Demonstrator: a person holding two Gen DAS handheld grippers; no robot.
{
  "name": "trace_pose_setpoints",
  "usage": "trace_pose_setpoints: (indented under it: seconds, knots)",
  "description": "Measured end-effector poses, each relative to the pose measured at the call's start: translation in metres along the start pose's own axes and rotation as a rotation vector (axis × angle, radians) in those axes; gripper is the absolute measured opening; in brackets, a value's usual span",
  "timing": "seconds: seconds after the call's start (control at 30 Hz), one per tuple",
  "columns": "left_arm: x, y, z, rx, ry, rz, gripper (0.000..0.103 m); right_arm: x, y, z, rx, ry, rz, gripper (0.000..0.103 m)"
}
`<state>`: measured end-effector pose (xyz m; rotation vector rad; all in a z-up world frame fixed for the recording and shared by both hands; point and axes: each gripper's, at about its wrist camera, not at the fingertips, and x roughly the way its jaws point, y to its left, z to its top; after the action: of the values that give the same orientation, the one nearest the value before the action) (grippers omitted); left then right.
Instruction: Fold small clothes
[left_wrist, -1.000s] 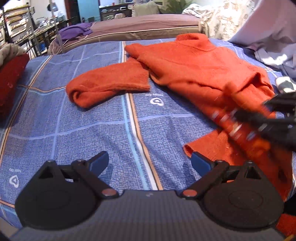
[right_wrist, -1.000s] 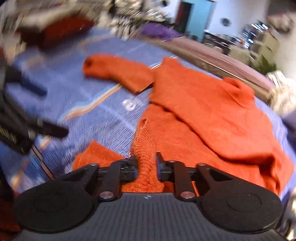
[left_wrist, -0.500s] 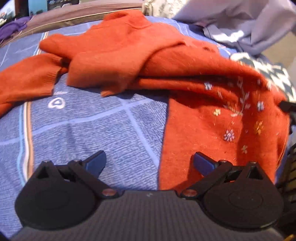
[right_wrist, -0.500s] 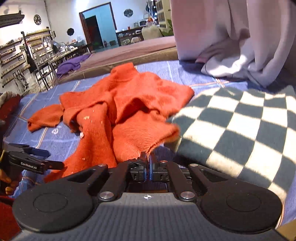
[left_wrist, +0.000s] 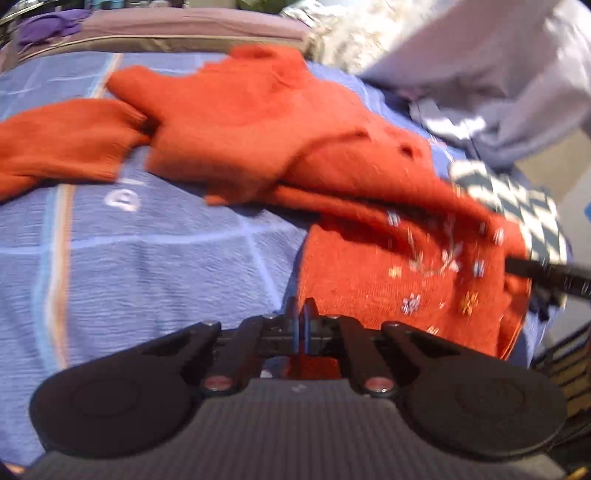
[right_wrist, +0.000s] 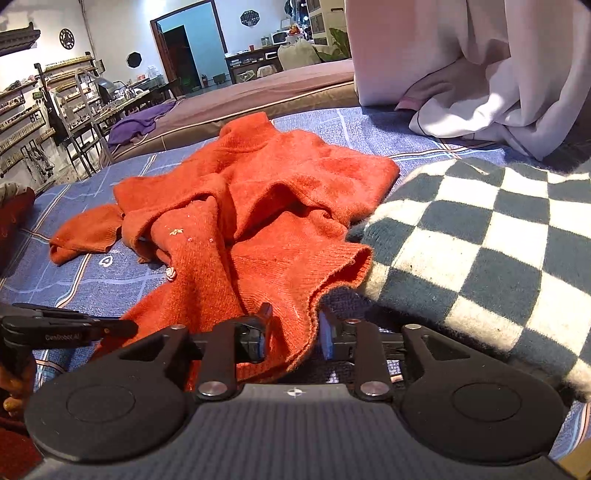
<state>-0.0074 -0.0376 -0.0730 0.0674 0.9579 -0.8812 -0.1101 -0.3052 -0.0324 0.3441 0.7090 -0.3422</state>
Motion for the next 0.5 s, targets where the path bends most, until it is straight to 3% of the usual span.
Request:
trace_pose_setpoints:
  seconds: [0.03,0.07,0.17,0.23,0.43,0.5]
  knots:
    - [-0.017,0.009,0.004,-0.012,-0.042,0.018,0.002,0.0,-0.001,-0.001,0.007,-0.004,-0.012,0.087]
    - [-0.034,0.017,0.006,-0.022,-0.084,0.047,0.002,0.001,-0.003,-0.001,0.018,-0.007,-0.023,0.092]
    - [-0.091,0.058,0.016,-0.119,-0.194,0.138,0.002,0.006,-0.011,-0.002,0.072,0.013,-0.014,0.094]
    - [-0.126,0.083,0.013,-0.161,-0.226,0.242,0.002,0.013,-0.014,-0.004,0.12,0.037,0.03,0.094]
    - [-0.183,0.14,-0.023,-0.26,-0.177,0.482,0.0,0.041,-0.001,-0.01,0.189,0.128,0.169,0.094]
    - [-0.19,0.159,-0.04,-0.316,-0.144,0.5,0.0,0.053,0.009,-0.015,0.208,0.191,0.239,0.094]
